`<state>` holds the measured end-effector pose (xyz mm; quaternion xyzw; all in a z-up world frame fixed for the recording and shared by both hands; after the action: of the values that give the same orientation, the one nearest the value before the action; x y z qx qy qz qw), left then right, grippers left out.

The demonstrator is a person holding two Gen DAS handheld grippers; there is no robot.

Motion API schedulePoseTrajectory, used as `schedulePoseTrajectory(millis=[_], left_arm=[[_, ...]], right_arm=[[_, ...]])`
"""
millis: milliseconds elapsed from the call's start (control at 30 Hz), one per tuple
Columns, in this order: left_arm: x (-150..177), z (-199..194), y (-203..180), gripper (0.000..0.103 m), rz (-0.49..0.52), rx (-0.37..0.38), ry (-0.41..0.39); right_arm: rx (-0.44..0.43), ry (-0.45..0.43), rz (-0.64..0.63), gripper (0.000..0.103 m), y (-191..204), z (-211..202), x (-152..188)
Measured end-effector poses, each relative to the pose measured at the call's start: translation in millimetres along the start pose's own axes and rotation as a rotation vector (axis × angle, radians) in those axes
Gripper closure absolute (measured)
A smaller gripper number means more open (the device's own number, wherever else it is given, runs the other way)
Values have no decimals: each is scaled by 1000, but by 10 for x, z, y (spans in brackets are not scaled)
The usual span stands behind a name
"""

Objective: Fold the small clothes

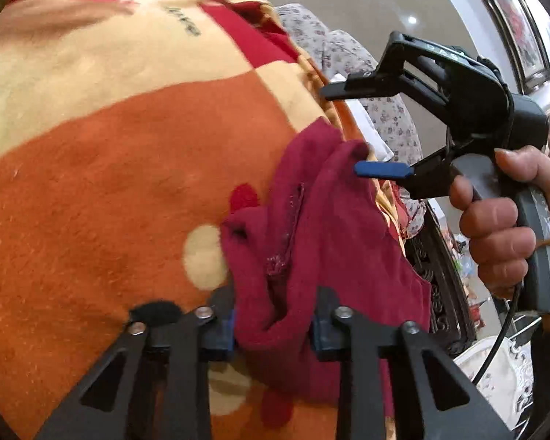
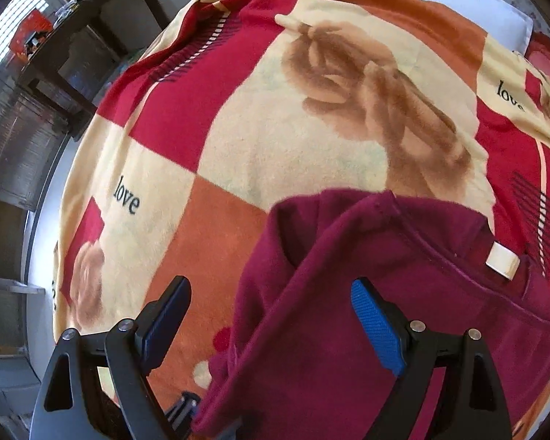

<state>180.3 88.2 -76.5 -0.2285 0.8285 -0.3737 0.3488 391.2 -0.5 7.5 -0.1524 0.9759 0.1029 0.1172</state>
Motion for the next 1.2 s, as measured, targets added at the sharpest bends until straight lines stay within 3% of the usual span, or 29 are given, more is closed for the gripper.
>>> schedulePoseTrajectory(millis=[200,367,400,433,533,800,967,1200], left_arm=[[209,-127,-461,83,323,-127,-103],[366,-224,-713,85,475,-159,-163],[403,-238,-762,85,503,-159,-173],[440,-251,-811,87,530,-156,-183],[560,-393,-862,89,580,-122,-201],[827,-518,-1443,91,647,29,-182],[1364,-381,-2022,91,745,99,-105],[2099,80,-2447,91,804,100,25]], right_arm=[[23,39,66,11,4,190,-152],[73,74,48,15,53,287,-205],[94,79,44,28,52,293,-213],[117,83,40,58,49,295,-216],[150,66,48,85,-48,213,-198],[106,-73,30,89,-533,-686,242],[96,-157,98,89,-1219,-1367,704],[162,-172,179,89,-2195,-1547,1319]])
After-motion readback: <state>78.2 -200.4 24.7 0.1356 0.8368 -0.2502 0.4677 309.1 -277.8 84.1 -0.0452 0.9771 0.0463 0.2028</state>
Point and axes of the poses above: each gripper's, at about its wrist camera, not at the fingertips, and z roughly the way its jaws point, y to its left, x to its underside, the point moved 2 cm from there along z, roughly the way its jaws point, and after that the axes turned 1 degree about x, right-handed, at the moved point
